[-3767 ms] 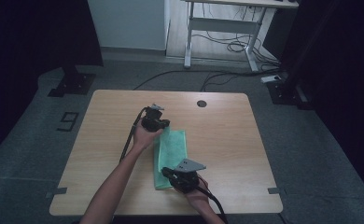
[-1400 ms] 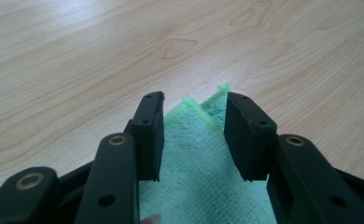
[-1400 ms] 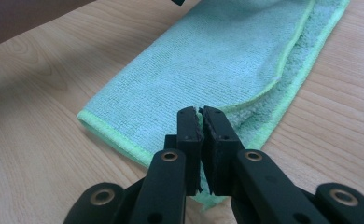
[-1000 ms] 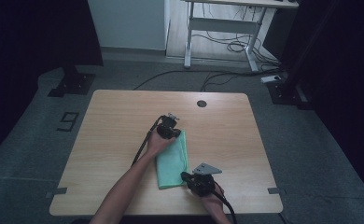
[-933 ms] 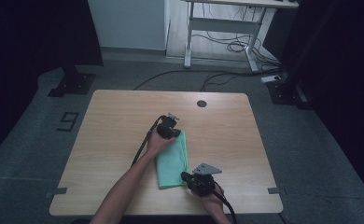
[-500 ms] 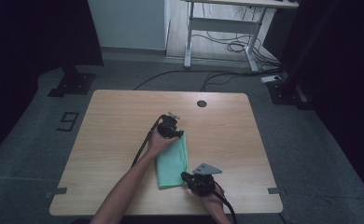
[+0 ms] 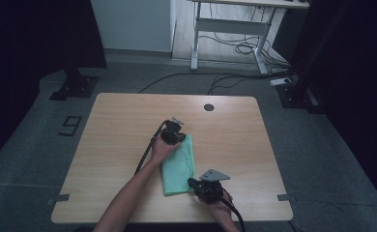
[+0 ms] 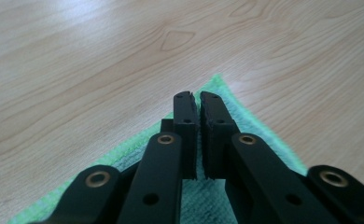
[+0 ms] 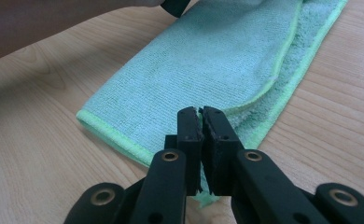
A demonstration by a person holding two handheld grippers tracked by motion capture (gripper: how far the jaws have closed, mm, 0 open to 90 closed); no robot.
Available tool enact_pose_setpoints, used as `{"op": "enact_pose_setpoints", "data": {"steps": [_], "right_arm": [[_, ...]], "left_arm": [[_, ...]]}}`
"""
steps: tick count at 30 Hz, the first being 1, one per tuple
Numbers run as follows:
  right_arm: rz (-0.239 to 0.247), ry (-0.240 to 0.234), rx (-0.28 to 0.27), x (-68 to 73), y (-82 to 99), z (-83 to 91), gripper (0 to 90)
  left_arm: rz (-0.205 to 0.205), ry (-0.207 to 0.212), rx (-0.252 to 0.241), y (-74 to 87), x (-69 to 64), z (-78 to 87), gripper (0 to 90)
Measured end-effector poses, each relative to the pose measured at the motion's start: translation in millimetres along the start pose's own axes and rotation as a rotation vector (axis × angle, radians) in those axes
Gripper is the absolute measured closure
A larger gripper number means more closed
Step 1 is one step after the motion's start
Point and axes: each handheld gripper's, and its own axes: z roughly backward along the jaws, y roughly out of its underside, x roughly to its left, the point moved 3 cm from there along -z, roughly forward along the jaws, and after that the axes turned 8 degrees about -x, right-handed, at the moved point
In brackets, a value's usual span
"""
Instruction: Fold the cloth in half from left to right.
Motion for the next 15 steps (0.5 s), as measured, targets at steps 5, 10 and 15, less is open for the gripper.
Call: {"op": "enact_pose_setpoints", "data": {"steps": [5, 10, 15], "right_arm": [[-0.002, 0.0, -0.007, 0.7, -0.7, 1.8, 85.2], [-0.002, 0.005, -0.019, 0.0, -1.6, 7.2, 85.2], [-0.005, 0.006, -0.002, -2.4, 2.2, 8.9, 85.0]], "left_arm": [[0.006, 0.019, -0.044, -9.8, -5.6, 7.3, 87.0], [-0.007, 0.042, -0.047, -19.8, -16.1, 2.8, 86.9], [-0.018, 0.03, -0.011, -17.7, -23.2, -14.7, 85.0]]}}
